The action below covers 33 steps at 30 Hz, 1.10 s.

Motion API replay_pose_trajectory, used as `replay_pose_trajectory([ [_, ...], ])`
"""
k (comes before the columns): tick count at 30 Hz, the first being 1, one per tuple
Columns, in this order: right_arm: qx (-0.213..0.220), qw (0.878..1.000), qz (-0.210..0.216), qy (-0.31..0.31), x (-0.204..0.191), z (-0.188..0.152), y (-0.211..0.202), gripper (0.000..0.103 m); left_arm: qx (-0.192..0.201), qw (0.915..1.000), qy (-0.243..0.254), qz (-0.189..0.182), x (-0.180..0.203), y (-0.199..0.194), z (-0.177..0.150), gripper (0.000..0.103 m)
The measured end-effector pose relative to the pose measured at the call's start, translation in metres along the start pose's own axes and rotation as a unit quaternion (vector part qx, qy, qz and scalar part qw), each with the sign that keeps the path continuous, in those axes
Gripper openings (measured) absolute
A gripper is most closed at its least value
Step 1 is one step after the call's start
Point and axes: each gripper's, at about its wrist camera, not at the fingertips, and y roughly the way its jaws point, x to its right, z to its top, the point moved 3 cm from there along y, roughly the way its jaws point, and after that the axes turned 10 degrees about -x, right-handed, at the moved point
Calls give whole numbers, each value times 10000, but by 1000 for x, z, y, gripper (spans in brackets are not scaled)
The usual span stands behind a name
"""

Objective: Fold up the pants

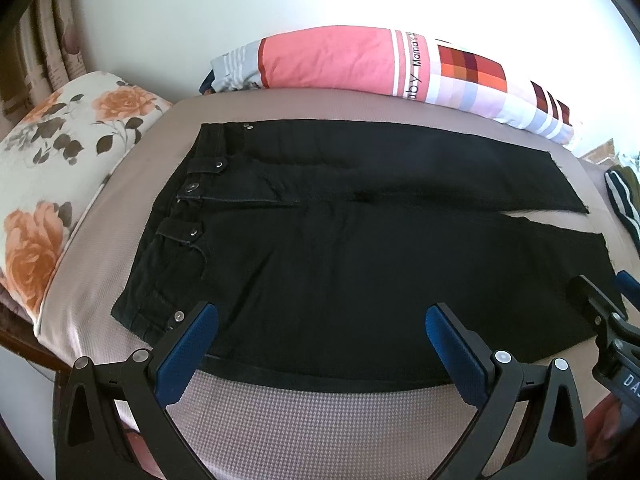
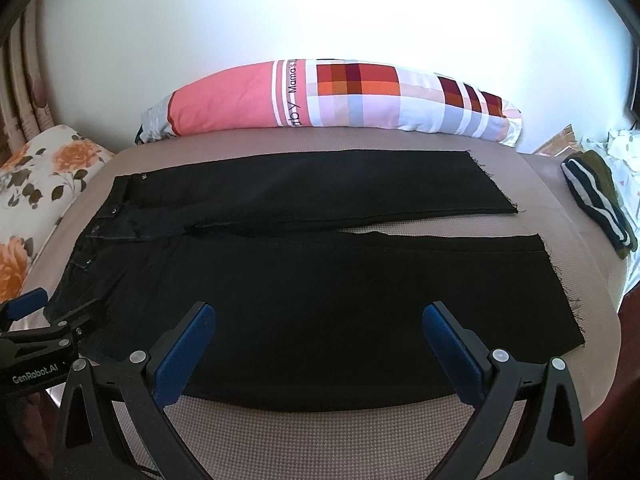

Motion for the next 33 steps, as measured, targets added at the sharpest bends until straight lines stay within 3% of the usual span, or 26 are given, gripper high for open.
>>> replay_pose_trajectory([
  [16,-25,10000,7,13,6,15,8,103,-33,9999,-87,48,-18,15,20,103],
  [25,-55,9987,500,-27,6,42,23,103,-3,9992,-364,-166,-68,33,73,102],
  [27,-52,9981,602,-100,4,51,29,103,-86,9982,-564,-194,-92,43,94,98],
  [31,-200,9964,789,-237,-4,68,43,103,-232,9965,-783,-175,-131,67,128,80],
  [33,-275,9950,914,-292,-9,78,52,103,-273,9953,-858,-364,-150,80,146,76],
])
